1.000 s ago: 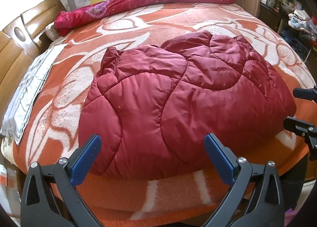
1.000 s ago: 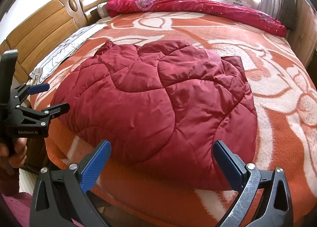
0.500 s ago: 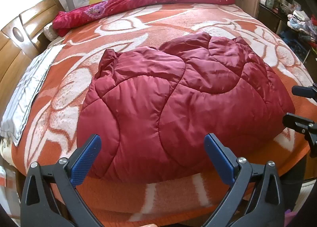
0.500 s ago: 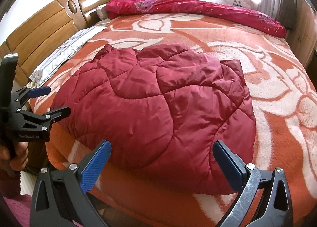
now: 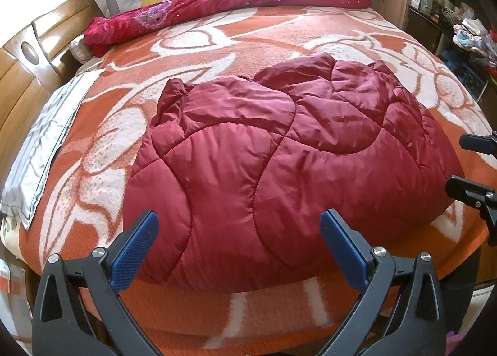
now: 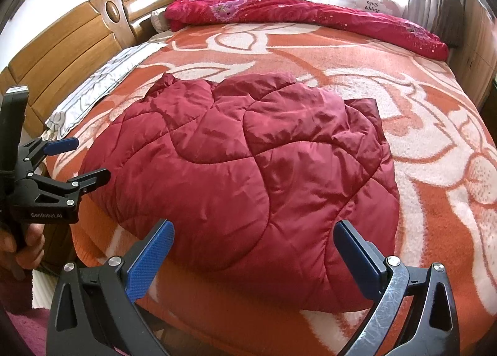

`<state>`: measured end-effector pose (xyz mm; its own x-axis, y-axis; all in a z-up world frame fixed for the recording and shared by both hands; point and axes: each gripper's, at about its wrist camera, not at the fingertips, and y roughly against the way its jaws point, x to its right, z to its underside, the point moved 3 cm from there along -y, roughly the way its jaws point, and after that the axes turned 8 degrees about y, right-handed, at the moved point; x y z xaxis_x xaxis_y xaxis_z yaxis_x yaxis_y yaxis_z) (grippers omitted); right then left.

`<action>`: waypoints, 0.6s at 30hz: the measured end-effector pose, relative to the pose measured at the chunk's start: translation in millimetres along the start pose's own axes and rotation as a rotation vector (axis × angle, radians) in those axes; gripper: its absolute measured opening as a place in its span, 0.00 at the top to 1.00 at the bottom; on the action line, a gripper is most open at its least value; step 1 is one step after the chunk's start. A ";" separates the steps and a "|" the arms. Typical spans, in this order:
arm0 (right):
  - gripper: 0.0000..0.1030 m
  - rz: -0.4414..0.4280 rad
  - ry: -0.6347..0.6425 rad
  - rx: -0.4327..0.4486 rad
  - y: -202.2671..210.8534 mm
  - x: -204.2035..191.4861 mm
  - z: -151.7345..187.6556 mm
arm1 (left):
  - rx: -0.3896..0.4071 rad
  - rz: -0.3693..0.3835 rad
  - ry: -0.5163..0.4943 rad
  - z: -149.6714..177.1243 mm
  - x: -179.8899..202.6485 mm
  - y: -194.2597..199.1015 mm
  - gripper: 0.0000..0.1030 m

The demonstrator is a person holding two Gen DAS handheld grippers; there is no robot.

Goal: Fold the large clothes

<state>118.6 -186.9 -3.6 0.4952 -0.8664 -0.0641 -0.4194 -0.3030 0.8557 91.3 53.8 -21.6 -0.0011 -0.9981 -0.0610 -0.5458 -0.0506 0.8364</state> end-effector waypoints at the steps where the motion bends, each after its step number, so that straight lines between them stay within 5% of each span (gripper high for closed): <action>1: 0.00 0.000 0.000 0.001 0.0 0.2 -0.5 | 0.000 0.000 0.000 -0.3 -0.1 -0.1 0.00; 18: 0.00 0.000 -0.001 0.001 0.9 3.8 -8.6 | -0.001 -0.005 0.001 -4.2 0.6 0.5 0.00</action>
<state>126.7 -187.1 1.4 0.4947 -0.8666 -0.0649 -0.4198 -0.3037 0.8553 94.5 53.0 -18.9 0.0021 -0.9979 -0.0644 -0.5452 -0.0551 0.8365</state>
